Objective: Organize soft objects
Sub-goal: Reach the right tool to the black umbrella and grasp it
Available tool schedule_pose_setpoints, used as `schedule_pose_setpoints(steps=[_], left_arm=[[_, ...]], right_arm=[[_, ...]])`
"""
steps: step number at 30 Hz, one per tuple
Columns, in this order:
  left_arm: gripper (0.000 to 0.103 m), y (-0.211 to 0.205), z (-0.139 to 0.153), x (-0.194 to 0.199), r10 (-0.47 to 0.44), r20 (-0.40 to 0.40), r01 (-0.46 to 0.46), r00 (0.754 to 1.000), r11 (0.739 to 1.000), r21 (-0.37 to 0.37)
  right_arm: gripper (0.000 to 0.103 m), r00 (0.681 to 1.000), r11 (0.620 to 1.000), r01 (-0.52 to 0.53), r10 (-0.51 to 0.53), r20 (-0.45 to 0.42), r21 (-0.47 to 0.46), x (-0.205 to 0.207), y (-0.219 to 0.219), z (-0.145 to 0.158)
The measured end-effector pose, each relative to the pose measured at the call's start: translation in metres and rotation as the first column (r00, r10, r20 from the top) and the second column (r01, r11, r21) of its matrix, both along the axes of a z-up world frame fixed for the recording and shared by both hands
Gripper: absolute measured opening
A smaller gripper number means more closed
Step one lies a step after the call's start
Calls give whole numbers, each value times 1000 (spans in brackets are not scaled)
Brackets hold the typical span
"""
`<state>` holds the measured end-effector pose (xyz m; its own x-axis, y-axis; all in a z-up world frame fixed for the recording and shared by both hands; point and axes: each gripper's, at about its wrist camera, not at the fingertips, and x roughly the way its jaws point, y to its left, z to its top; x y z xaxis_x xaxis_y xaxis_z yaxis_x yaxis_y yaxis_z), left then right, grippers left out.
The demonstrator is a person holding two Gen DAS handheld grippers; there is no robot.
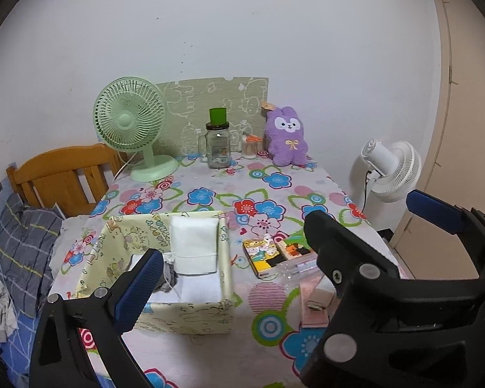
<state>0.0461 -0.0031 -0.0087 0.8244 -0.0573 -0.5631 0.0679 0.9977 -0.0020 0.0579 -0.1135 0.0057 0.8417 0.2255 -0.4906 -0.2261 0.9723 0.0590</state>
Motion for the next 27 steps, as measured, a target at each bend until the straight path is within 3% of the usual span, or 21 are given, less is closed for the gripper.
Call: schedule_pose_setpoints(steps=[9, 27], left_arm=[[103, -24, -14, 7, -21, -21, 21, 1000, 1000, -6], [103, -63, -64, 38, -23, -110, 22, 994, 1000, -11]], right_arm=[[103, 999, 999, 32, -32, -1, -16, 3, -24, -13], [103, 988, 994, 106, -108, -109, -27, 30, -72, -65]])
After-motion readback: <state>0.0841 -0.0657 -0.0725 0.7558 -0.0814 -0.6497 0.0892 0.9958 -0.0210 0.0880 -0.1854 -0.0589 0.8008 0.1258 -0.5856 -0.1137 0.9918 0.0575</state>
